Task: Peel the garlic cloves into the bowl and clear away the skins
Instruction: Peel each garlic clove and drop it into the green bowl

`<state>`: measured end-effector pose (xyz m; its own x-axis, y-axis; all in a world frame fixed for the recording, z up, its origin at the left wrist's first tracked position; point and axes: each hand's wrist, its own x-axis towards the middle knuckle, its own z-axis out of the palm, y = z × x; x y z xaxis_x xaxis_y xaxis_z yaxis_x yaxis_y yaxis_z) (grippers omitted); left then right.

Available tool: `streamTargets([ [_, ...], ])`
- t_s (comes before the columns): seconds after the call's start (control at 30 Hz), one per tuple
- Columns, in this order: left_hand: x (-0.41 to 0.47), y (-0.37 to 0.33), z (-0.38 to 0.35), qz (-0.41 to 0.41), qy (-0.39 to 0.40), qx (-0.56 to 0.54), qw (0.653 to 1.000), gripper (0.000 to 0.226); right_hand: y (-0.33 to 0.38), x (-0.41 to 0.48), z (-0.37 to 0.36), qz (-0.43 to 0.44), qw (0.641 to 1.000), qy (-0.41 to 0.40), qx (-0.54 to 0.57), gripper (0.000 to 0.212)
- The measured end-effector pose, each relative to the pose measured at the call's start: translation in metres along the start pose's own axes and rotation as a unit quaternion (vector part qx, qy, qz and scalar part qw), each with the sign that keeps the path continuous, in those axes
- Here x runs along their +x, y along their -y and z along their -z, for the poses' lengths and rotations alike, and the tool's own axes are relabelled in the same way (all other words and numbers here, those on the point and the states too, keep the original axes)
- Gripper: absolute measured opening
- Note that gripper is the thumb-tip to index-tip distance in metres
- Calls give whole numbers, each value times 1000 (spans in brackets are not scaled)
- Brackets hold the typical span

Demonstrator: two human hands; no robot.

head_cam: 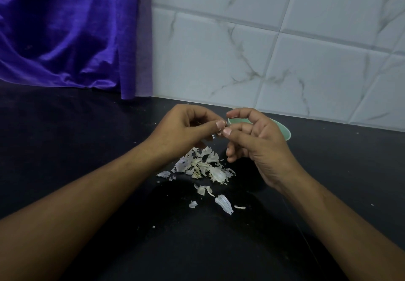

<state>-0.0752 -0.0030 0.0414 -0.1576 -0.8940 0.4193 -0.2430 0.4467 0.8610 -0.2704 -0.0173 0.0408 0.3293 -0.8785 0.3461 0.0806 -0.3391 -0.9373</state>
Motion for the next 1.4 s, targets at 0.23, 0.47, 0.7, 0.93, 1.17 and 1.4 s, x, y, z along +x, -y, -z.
streamTargets([
  [0.23, 2, 1, 0, -12, -40, -3, 999, 6, -2, -1, -1, 17, 999, -24, -19, 14],
  [0.47, 5, 2, 1, 40, -63, -58, 996, 9, -1, -1, -1, 37, 997, -48, -42, 18],
  [0.7, 7, 6, 1, 40, -78, -59, 994, 7, -4, -1, 1, 51, 997, -18, -61, 18],
  [0.93, 7, 7, 2, 33, -96, -32, 994, 6, -3, -2, -1, 67, 995, -1, -76, 14],
  [1.17, 5, 6, 1, 27, -100, -22, 994, 8, -3, -1, -1, 99, 987, -21, -122, 24],
  [1.4, 5, 5, 1, 23, -103, -7, 994, 7, -4, -1, 1, 99, 988, -8, -115, 6],
])
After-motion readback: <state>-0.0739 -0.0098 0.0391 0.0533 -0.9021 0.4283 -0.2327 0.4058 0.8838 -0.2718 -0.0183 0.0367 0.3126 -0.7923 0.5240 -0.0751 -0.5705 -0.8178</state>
